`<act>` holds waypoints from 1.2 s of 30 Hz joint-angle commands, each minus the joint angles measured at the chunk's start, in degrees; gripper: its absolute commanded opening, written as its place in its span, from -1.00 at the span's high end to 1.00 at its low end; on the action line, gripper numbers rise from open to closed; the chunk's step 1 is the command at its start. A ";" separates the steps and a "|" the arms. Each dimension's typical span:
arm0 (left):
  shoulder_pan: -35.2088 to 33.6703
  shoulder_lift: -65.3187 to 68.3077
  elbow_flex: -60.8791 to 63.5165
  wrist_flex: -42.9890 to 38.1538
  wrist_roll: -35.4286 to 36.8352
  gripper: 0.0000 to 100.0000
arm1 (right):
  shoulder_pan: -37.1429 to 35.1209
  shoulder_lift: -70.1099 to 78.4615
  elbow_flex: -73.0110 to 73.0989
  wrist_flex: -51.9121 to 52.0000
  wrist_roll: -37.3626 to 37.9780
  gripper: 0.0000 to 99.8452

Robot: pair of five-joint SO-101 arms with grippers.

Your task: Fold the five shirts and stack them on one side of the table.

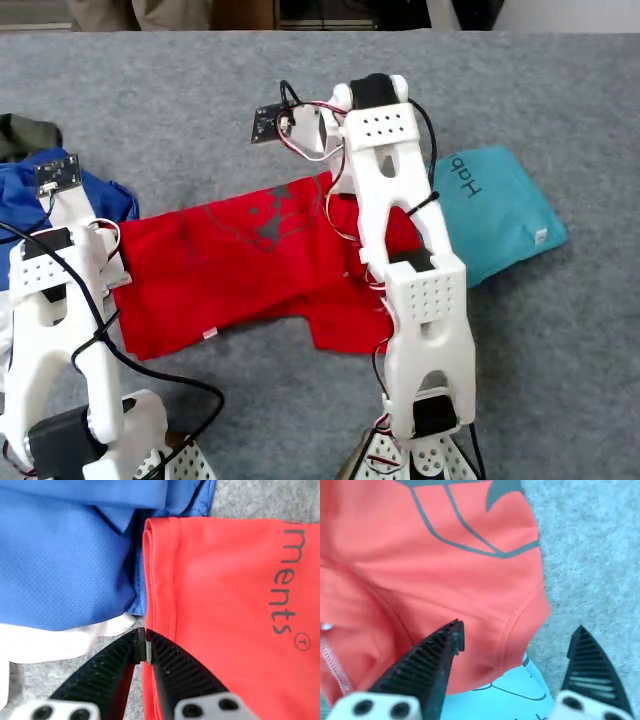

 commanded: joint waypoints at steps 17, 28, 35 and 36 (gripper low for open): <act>0.18 -1.54 -0.44 -0.26 0.53 0.96 | -3.12 -61.49 90.33 -22.07 1.49 0.60; 0.18 -1.45 -0.18 -0.18 0.53 0.96 | -6.81 -59.30 105.54 -33.32 0.35 0.52; 0.00 -1.63 0.79 -0.18 0.53 0.96 | -6.81 -51.30 103.52 -35.16 0.26 0.53; 0.09 -1.71 1.14 -0.18 0.53 0.96 | -6.90 -50.68 103.52 -35.16 0.18 0.53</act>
